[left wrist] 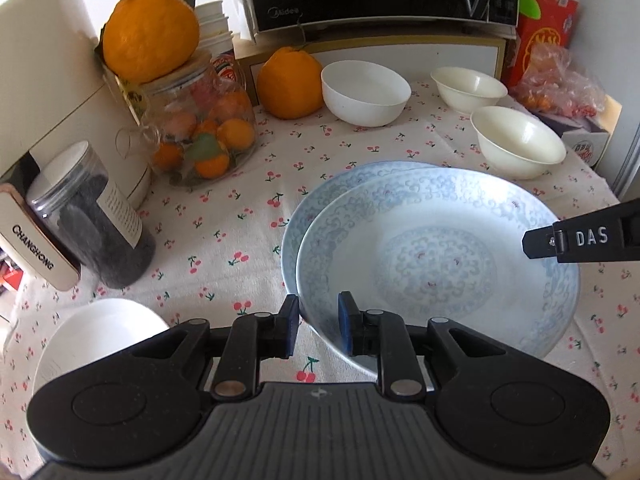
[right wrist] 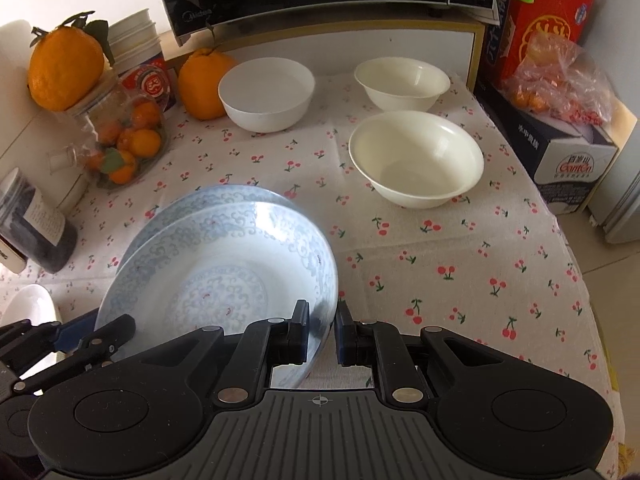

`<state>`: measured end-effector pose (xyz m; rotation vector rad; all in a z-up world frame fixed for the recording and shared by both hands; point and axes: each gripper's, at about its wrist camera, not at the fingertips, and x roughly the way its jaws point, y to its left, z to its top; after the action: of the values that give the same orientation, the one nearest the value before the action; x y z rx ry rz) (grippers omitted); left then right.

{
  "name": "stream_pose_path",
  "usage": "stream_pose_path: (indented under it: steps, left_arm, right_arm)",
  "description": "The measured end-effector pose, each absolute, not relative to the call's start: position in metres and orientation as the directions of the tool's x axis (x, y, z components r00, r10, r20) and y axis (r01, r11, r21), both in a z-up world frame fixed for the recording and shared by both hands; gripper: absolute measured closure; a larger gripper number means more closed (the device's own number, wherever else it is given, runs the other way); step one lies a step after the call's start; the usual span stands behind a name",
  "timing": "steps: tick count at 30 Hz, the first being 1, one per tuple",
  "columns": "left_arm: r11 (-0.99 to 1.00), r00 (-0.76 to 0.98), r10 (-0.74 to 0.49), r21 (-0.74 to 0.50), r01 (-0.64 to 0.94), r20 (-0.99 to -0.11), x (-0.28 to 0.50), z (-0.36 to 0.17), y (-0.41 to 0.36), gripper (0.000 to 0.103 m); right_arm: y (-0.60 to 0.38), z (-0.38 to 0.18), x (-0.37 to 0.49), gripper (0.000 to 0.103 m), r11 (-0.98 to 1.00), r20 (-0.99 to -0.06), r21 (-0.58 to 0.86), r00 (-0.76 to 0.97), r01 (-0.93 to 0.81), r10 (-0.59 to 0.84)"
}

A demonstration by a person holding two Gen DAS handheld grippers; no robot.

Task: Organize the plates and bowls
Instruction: 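Carry the blue-patterned plate onto the other blue plate with the left gripper, then open the left gripper and withdraw from the stacked plates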

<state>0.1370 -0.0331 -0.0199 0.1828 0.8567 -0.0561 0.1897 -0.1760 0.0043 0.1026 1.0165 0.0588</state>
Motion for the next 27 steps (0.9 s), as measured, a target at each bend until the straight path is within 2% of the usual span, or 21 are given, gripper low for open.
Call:
stream_pose_path:
  steps: [12, 21, 23, 25, 27]
  left_arm:
    - [0.991, 0.64, 0.03, 0.106, 0.08, -0.768, 0.141, -0.023, -0.024, 0.074]
    - [0.995, 0.63, 0.021, 0.079, 0.064, -0.776, 0.142, -0.023, -0.02, 0.07]
    - [0.996, 0.627, 0.022, 0.074, 0.058, -0.779, 0.143, -0.023, -0.02, 0.064]
    - [0.997, 0.621, 0.017, 0.064, 0.054, -0.784, 0.143, -0.023, -0.018, 0.058]
    - [0.998, 0.616, 0.011, 0.05, 0.046, -0.788, 0.143, -0.023, -0.015, 0.047]
  right_arm:
    - [-0.164, -0.006, 0.198, 0.088, 0.997, -0.846, 0.074, 0.527, -0.035, 0.081]
    - [-0.147, -0.008, 0.193, 0.084, 0.993, -0.835, -0.052, 0.55, -0.104, 0.014]
    - [-0.148, -0.008, 0.193, 0.081, 0.993, -0.836, -0.043, 0.548, -0.111, 0.025]
    - [-0.149, -0.007, 0.193, 0.07, 0.993, -0.836, -0.035, 0.547, -0.109, 0.031]
    - [-0.151, -0.005, 0.193, 0.059, 0.994, -0.834, -0.024, 0.551, -0.107, 0.039]
